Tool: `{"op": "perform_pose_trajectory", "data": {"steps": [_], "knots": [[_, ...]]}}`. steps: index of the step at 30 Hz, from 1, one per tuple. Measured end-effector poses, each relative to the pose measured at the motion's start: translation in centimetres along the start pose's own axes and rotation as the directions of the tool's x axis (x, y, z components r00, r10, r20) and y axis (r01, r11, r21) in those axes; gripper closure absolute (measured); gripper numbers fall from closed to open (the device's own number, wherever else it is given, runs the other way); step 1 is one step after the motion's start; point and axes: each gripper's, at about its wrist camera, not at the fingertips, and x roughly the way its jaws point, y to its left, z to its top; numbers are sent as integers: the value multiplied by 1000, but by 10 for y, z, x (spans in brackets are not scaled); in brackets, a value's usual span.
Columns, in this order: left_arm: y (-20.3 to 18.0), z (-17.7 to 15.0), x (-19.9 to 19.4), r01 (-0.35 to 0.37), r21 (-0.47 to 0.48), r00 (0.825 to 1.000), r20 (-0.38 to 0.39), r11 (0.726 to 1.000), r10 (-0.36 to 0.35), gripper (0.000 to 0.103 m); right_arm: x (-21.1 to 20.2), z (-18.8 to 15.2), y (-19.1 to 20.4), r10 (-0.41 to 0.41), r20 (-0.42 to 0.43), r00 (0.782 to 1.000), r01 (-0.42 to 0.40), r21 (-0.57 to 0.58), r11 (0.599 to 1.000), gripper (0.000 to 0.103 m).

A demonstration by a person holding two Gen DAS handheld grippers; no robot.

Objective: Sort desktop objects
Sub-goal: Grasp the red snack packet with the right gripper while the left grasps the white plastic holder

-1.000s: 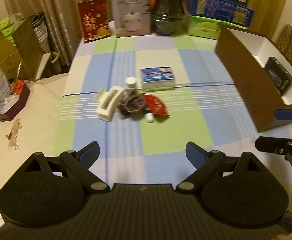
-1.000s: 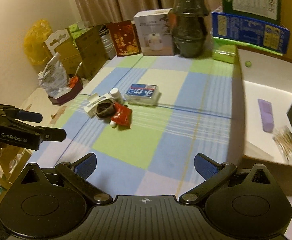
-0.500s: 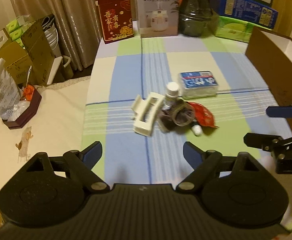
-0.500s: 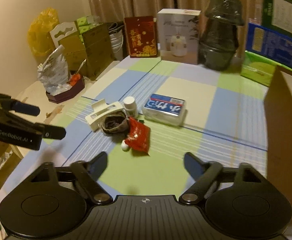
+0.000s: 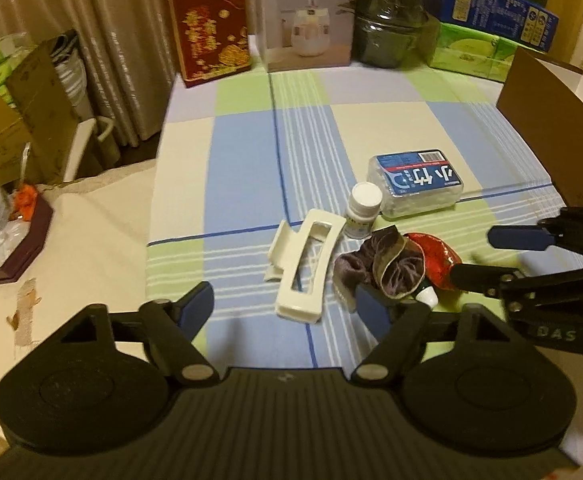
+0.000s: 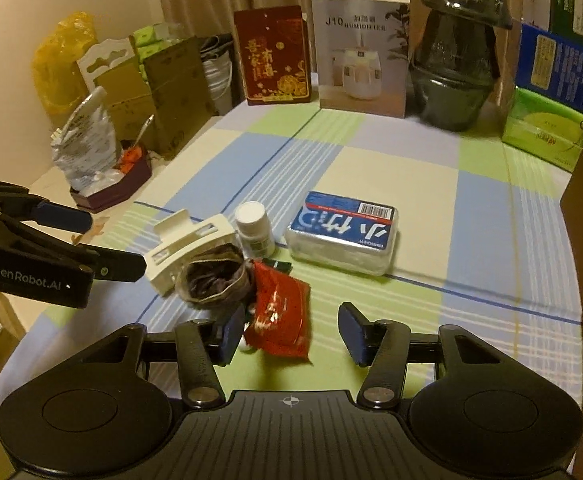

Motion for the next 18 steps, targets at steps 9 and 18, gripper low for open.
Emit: {"op": "perform_pose_trajectory", "data": {"steps": [9, 18], "knots": [[-3, 19, 31, 15, 92, 1000, -26, 996, -12, 36, 23, 4, -7, 4, -43, 999, -4, 6, 1000, 74], [-7, 25, 54, 31, 148, 998, -60, 988, -23, 47, 17, 2, -35, -93, -54, 994, 96, 49, 994, 75]]}}
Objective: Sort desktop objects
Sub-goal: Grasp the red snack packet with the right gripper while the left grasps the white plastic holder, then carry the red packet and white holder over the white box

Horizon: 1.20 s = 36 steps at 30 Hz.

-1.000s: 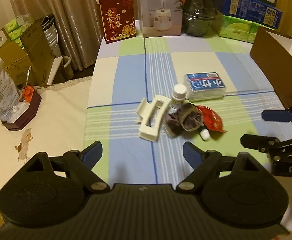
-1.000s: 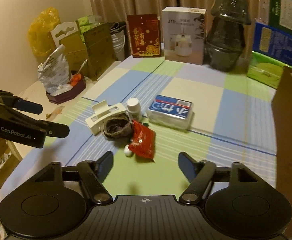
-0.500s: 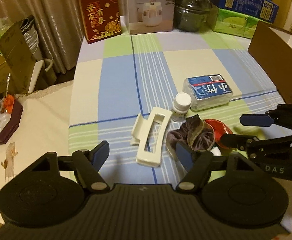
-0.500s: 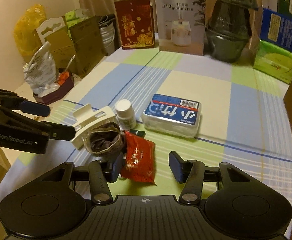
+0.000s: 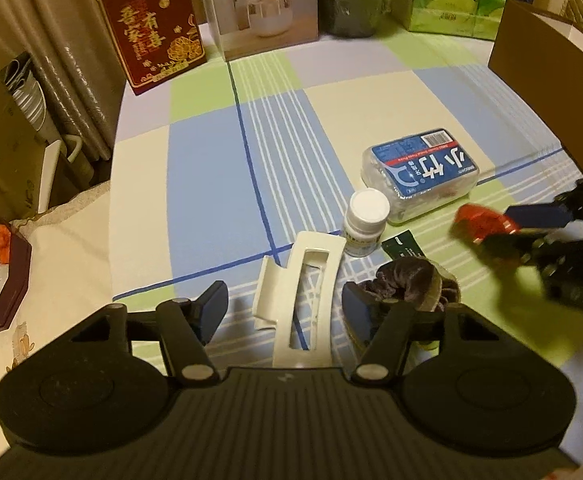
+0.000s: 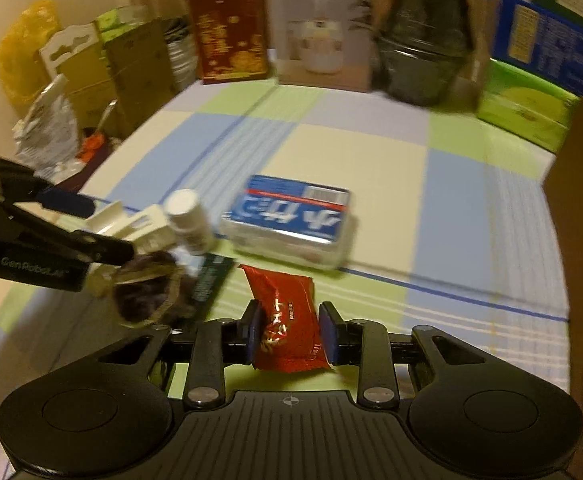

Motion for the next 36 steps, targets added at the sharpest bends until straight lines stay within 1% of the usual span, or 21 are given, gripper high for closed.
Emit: {"op": "perform_pose_trajectory", "data": {"steps": [4, 9, 13, 16, 22, 28, 32, 36], "knots": [[-1, 1, 8, 6, 20, 1000, -13, 1000, -6, 55, -6, -4, -12, -17, -4, 1000, 17, 20, 1000, 75], [-3, 0, 17, 26, 35, 999, -34, 999, -25, 65, -11, -9, -19, -23, -6, 1000, 23, 26, 999, 75], [-3, -2, 16, 20, 17, 999, -26, 1000, -19, 67, -10, -11, -17, -22, -9, 1000, 22, 13, 1000, 75], [-2, -8, 10, 10, -6, 1000, -23, 1000, -11, 67, -11, -13, -16, -17, -12, 1000, 17, 3, 1000, 78], [6, -26, -15, -4, -87, 1000, -21, 996, 2, 67, -21, -20, -16, 1, -25, 1000, -1, 28, 1000, 79], [5, -41, -52, -11, -143, 1000, 3, 990, 12, 67, -48, -24, -15, 46, -12, 999, -45, 63, 997, 79], [-4, -43, -76, 1, -175, 1000, 19, 985, 3, 67, -72, -27, -14, 85, 6, 996, -85, 76, 993, 79], [-21, -45, -100, 19, -175, 999, 52, 984, -10, 67, -100, -32, -14, 117, 30, 993, -119, 72, 990, 79]]}}
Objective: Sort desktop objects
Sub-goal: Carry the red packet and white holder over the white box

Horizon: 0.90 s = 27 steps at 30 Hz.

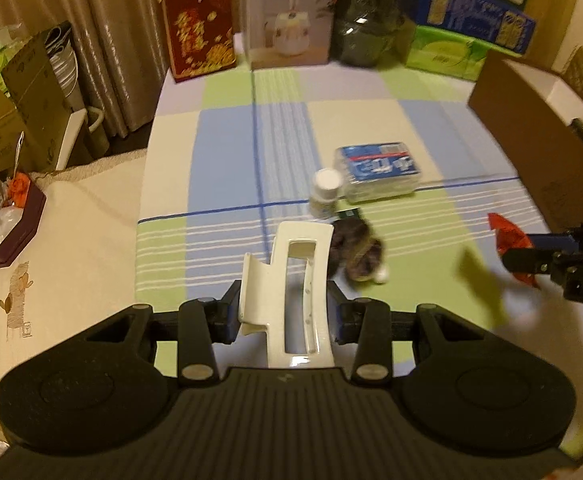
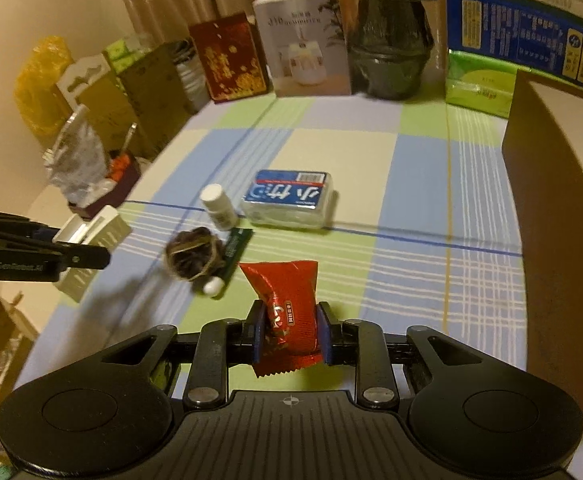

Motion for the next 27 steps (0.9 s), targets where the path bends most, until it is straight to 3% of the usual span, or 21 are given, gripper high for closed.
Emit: {"op": "perform_pose_trajectory", "data": {"steps": [13, 27], "knots": [[-89, 2, -50, 124, 77, 989, 71, 989, -129, 67, -98, -25, -36, -2, 84, 996, -3, 59, 998, 79], [-212, 23, -67, 272, 228, 948, 103, 935, -301, 67, -186, -45, -114, -127, 169, 977, 101, 155, 983, 79]]}}
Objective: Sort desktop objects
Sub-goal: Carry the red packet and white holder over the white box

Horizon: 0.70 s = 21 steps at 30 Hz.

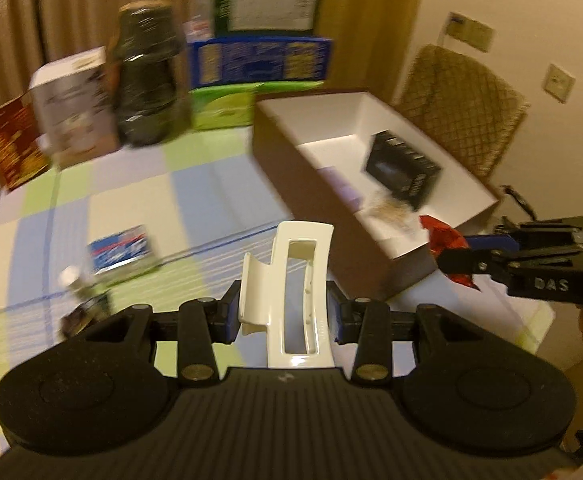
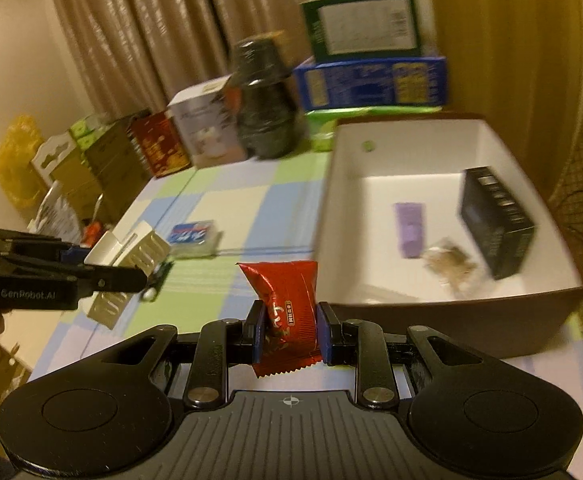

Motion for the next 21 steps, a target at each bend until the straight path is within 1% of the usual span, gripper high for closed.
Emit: {"op": "perform_pose_trajectory", "data": {"steps": [5, 11, 16, 18, 21], "knots": [[-37, 27, 21, 43, 48, 999, 28, 998, -45, 67, -15, 18, -37, -49, 43, 998, 49, 2, 999, 79], [-73, 54, 52, 53, 88, 998, 33, 995, -56, 67, -15, 39, -76, -96, 55, 994, 99, -54, 994, 79], [-90, 70, 84, 58, 98, 998, 2, 994, -58, 67, -3, 50, -108, -123, 27, 992, 125, -83, 989, 79], [-94, 76, 98, 63, 93, 998, -15, 994, -62, 67, 6, 53, -121, -125, 2, 992, 124, -92, 988, 79], [-101, 84, 118, 51, 101, 998, -37, 994, -47, 67, 19, 55, -136, -133, -36, 990, 129, -106, 986, 79]]}}
